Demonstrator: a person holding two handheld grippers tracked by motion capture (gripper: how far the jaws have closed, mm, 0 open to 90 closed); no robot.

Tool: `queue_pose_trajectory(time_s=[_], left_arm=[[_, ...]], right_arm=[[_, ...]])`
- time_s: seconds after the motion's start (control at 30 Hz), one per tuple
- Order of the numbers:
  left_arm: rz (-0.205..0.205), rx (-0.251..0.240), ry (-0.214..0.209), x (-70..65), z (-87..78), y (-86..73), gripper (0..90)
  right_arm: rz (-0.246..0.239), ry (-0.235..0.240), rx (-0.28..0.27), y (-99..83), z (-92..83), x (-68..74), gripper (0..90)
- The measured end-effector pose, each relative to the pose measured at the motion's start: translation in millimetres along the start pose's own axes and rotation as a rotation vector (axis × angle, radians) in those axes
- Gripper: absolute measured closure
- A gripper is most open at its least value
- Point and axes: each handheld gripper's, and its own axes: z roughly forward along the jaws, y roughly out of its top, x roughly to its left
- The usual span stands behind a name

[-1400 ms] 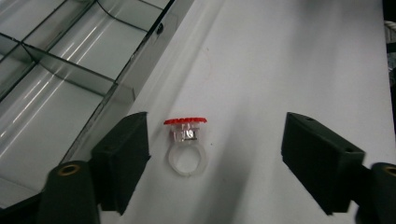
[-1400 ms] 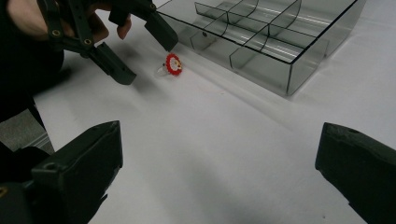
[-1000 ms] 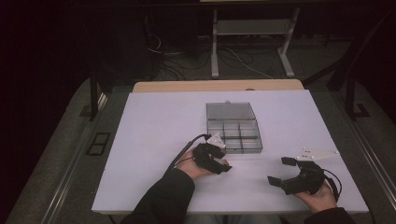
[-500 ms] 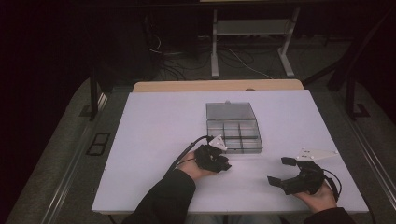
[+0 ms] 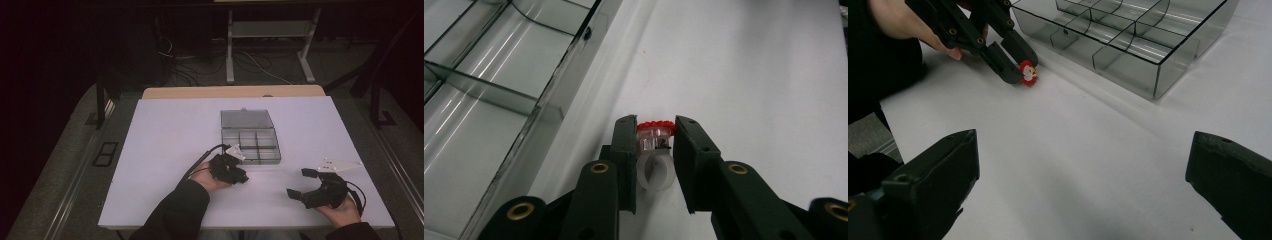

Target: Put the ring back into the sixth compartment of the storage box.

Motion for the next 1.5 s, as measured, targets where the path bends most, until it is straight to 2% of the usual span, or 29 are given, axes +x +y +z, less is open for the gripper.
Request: queue_pose_trajectory(time_s=[0.07,0.17,0.33,0.37,0.53,0.73,0.87,0.93,1.5], left_arm=[[0.009,0.011,-0.005,-0.5,-1.4,3.2,70.8],[0.0,0.01,-0.009,-1.6,-3.0,5.6,70.8],[0.022,0.006,-0.015,-0.1,-9.3,13.3,70.8],[0.007,0.003,-0.017,-1.4,-10.2,14.1,70.8],[0.007,-0.007,-0.023,2.3,-18.9,21.9,70.8],[0.035,-0.011,-0.018,5.9,-26.3,31.2,70.8],[0.025,-0.019,-0.017,6.3,-30.5,36.1,70.8],[0.038,-0.021,-0.015,7.4,-32.9,39.1,70.8],[0.057,-0.015,-0.005,12.9,-42.9,58.6,70.8]], right_arm=[[0.0,0.0,0.001,-0.1,0.1,0.0,0.7],[-0.001,0.001,0.001,-0.1,0.2,0.0,0.7],[-0.002,0.002,0.001,-0.1,0.2,0.0,0.7],[-0.002,0.002,0.001,-0.1,0.2,0.0,0.7],[0.0,0.002,0.003,-0.2,0.3,0.1,0.7],[0.0,0.001,0.002,-0.3,0.0,-0.5,0.7],[0.003,0.002,0.003,-0.4,-0.2,-0.3,0.7],[0.002,0.003,0.002,-0.4,-0.4,-0.6,0.7],[0.003,0.005,0.001,-0.3,-0.7,-1.0,0.7]])
